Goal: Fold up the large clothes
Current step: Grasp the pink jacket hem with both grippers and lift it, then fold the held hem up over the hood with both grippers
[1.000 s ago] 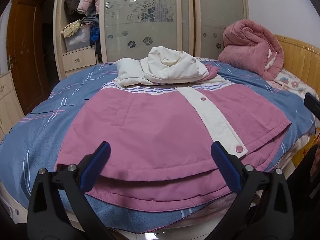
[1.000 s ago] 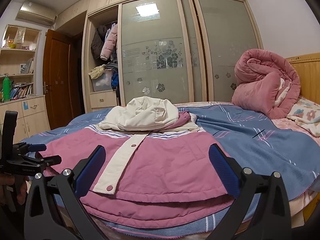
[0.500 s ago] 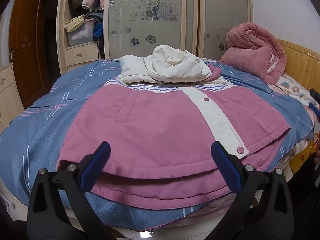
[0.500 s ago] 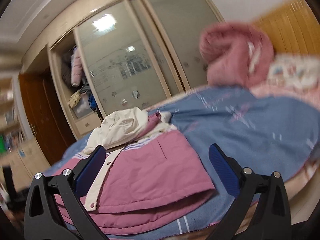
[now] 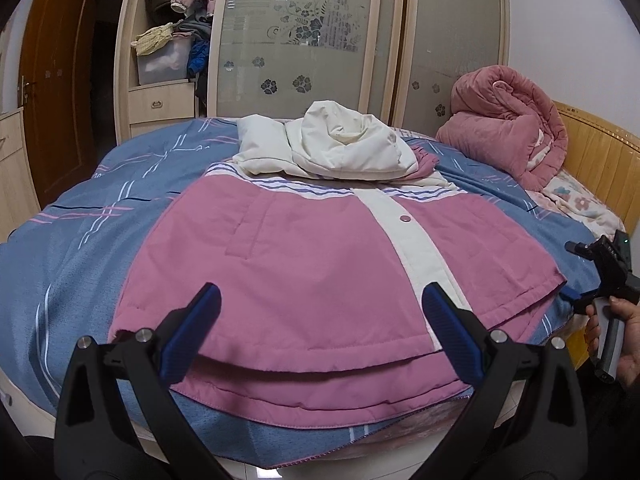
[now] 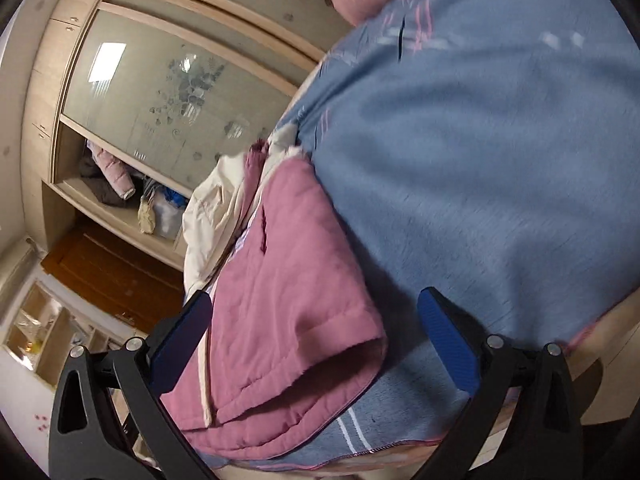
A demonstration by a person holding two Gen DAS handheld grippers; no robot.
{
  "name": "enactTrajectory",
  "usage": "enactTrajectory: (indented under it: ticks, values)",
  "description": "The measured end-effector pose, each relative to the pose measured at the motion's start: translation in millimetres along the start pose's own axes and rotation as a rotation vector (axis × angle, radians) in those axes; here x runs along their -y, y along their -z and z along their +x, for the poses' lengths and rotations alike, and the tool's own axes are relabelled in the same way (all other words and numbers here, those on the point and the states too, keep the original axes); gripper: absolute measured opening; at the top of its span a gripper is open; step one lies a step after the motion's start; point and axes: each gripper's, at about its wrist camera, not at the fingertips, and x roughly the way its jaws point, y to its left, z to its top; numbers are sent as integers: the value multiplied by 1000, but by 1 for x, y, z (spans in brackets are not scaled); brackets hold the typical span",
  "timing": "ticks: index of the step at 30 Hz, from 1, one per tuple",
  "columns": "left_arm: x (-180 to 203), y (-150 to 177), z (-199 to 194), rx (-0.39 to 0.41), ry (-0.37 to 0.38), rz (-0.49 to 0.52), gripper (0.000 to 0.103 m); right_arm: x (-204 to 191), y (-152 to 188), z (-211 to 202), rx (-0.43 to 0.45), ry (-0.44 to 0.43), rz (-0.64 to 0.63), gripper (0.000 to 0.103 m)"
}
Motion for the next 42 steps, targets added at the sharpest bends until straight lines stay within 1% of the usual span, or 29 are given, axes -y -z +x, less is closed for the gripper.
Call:
enactTrajectory:
  ticks: [3,6,9,12,14,19,22,24,25,26,27,29,30,32,34,37,39,42]
  values:
    - [-1,0,-1,2,-3,-6,101,-9,11,12,-72,-54,-9,102]
    - [-3,2,-4,4,-11,-5,101,-18,23,18,-98,-68,-21,102]
    - [-7,2,-5,1,-21,-9,101,-23,33,24,-132,-115,8,102]
    - [-12,4,-7,1,-35,-17,101,-35,47,31,-167,-124,-19,102]
    - [-16,5,-8,1,-45,-25,101,-44,55,36,-189,-146,-30,102]
    - [-29,7,-10,-5,-64,-61,101,-61,70,48,-241,-202,-37,101]
    - [-39,9,-9,-18,-64,-97,101,-70,76,56,-264,-221,-35,101]
    - [-48,11,-7,-38,-52,-142,101,-76,77,61,-280,-244,-27,100]
    - [-56,12,-6,-59,-22,-187,101,-81,77,62,-275,-259,-27,100]
    - [-69,15,-3,-88,37,-273,101,-84,77,59,-268,-269,-30,100]
    - [-78,19,-1,-105,75,-334,101,-87,76,56,-259,-287,-31,100]
    - [-98,32,7,-159,163,-491,101,-89,74,56,-252,-305,-20,100]
    - [-111,43,14,-201,204,-597,101,-89,73,55,-253,-310,-9,100]
    - [-128,58,17,-217,208,-709,101,-89,73,56,-253,-314,1,100]
    - [-137,66,16,-211,207,-768,101,-90,73,56,-253,-314,-3,100]
    - [-149,72,16,-188,246,-851,101,-91,74,55,-253,-309,-10,100]
    - [-153,77,23,-190,291,-911,101,-90,74,55,-254,-307,-9,100]
    - [-151,77,32,-197,297,-925,101,-89,74,55,-254,-307,-9,100]
